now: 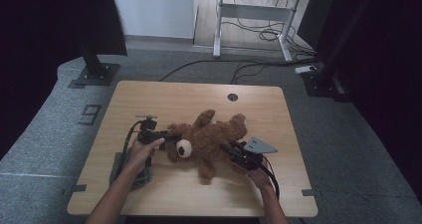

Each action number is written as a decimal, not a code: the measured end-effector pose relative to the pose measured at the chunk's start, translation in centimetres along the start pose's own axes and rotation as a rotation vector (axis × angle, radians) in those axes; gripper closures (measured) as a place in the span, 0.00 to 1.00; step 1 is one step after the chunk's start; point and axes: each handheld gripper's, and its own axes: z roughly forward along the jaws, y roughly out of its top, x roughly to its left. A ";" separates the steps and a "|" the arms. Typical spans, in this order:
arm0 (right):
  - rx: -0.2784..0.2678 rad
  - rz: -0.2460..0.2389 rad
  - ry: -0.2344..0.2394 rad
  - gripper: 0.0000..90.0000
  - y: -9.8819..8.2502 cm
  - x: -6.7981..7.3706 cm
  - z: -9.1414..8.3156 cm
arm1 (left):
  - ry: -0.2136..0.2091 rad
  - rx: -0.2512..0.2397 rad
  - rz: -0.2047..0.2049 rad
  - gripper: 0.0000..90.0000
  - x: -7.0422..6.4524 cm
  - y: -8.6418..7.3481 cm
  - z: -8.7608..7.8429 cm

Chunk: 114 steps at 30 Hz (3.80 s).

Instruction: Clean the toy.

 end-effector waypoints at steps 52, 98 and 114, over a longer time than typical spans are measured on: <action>-0.025 0.055 -0.163 0.31 4.0 -1.1 -4.7 | 0.190 -0.240 0.473 0.72 -5.2 -2.8 -2.2; 0.282 -0.228 -0.149 0.71 2.7 1.0 1.7 | 0.160 -0.303 0.465 0.69 -5.1 -3.4 -1.8; 0.243 -0.350 -0.123 0.73 0.5 4.4 0.7 | 0.133 -0.305 0.365 0.39 -5.8 -0.7 -4.1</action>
